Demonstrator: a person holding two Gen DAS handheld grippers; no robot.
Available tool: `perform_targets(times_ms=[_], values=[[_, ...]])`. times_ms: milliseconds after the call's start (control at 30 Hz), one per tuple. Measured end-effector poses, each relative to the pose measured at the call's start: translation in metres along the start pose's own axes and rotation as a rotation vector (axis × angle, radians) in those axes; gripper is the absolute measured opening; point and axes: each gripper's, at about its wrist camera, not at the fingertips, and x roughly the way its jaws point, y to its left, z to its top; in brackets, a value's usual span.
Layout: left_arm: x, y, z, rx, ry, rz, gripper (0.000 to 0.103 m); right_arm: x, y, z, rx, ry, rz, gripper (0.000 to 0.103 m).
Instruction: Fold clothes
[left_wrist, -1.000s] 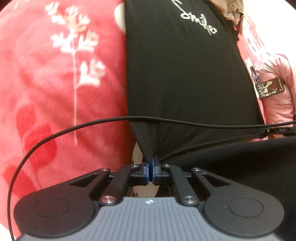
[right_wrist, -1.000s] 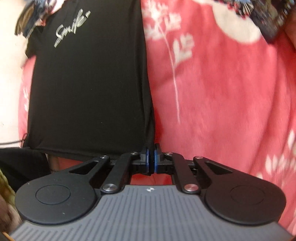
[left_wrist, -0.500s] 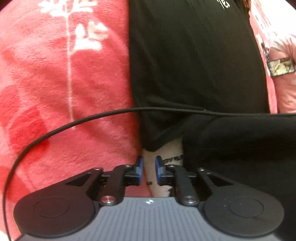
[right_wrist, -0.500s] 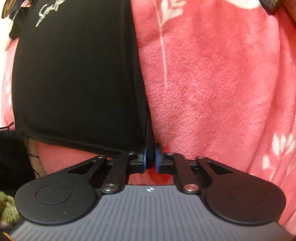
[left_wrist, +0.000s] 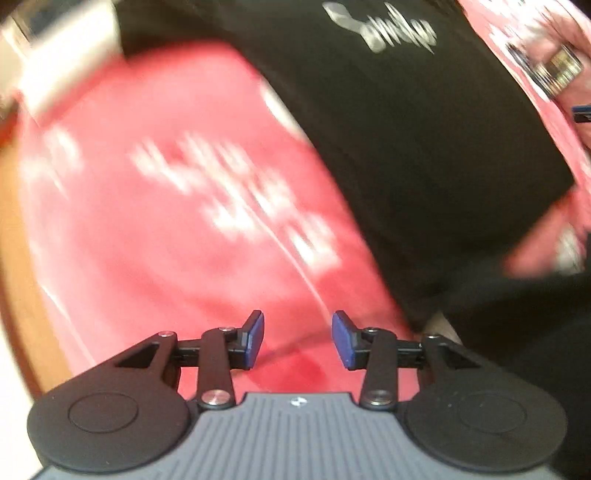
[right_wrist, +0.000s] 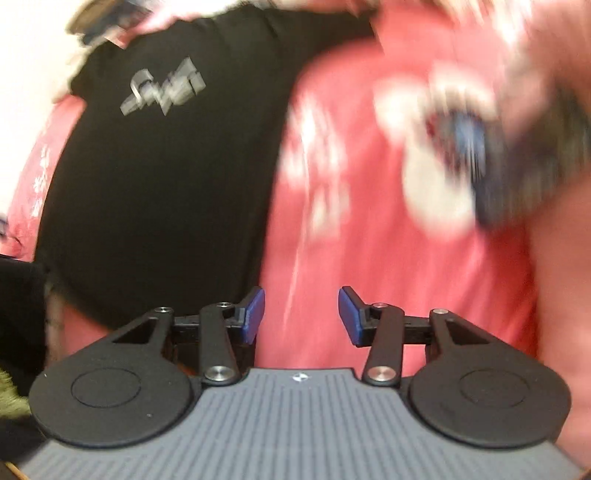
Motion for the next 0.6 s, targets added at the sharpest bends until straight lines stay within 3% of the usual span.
perform_targets(times_ms=[67, 167, 333, 467, 533, 600], values=[[-0.003, 0.001, 0.035, -0.008, -0.095, 0.009, 0.042, 0.008, 0.014, 0.022, -0.084, -0.078, 0.002, 0.038], [0.009, -0.003, 0.068, -0.045, -0.22, -0.047, 0.044, 0.032, 0.043, 0.042, -0.161, -0.142, 0.013, 0.033], [0.068, -0.053, 0.118, -0.025, -0.262, -0.116, 0.044, 0.065, 0.052, 0.067, -0.163, -0.153, 0.027, 0.025], [0.075, -0.087, 0.131, 0.026, -0.328, -0.137, 0.044, 0.064, 0.016, 0.087, 0.033, -0.196, 0.017, 0.025], [0.073, -0.101, 0.153, 0.033, -0.371, -0.151, 0.044, 0.069, -0.018, 0.106, 0.189, -0.245, 0.016, 0.026], [0.085, -0.124, 0.197, 0.026, -0.413, -0.162, 0.045, 0.076, -0.05, 0.118, 0.354, -0.29, 0.04, 0.027]])
